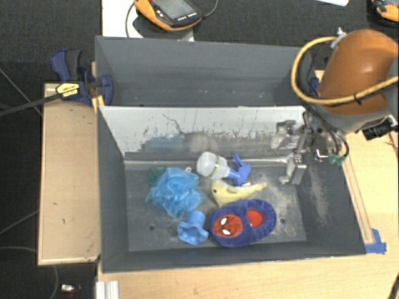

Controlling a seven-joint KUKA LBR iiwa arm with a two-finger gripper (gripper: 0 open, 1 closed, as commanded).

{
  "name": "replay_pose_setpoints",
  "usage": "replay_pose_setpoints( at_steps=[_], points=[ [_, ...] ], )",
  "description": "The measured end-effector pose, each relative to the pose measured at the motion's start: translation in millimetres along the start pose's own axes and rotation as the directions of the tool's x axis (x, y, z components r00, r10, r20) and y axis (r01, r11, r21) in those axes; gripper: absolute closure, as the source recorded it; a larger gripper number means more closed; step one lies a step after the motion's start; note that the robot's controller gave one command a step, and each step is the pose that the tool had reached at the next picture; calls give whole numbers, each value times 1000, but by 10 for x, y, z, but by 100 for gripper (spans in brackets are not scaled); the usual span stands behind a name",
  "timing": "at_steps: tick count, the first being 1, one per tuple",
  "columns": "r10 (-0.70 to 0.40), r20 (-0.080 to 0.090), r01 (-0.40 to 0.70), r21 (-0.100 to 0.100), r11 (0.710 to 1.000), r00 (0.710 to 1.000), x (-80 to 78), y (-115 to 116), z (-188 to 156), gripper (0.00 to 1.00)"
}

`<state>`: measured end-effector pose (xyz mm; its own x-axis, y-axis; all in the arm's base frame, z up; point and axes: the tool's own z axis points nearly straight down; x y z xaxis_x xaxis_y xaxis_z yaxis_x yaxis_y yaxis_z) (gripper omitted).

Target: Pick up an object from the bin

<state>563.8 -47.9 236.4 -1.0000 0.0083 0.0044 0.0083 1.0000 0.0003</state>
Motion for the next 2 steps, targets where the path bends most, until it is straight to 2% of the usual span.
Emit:
replay_pose_setpoints(
  at_steps=[1,2],
  points=[
    [-2,9,1,1,1000,1000,-14,2,-47,0],
    [-109,13,109,2,994,994,-42,369,749,0]
  ],
)
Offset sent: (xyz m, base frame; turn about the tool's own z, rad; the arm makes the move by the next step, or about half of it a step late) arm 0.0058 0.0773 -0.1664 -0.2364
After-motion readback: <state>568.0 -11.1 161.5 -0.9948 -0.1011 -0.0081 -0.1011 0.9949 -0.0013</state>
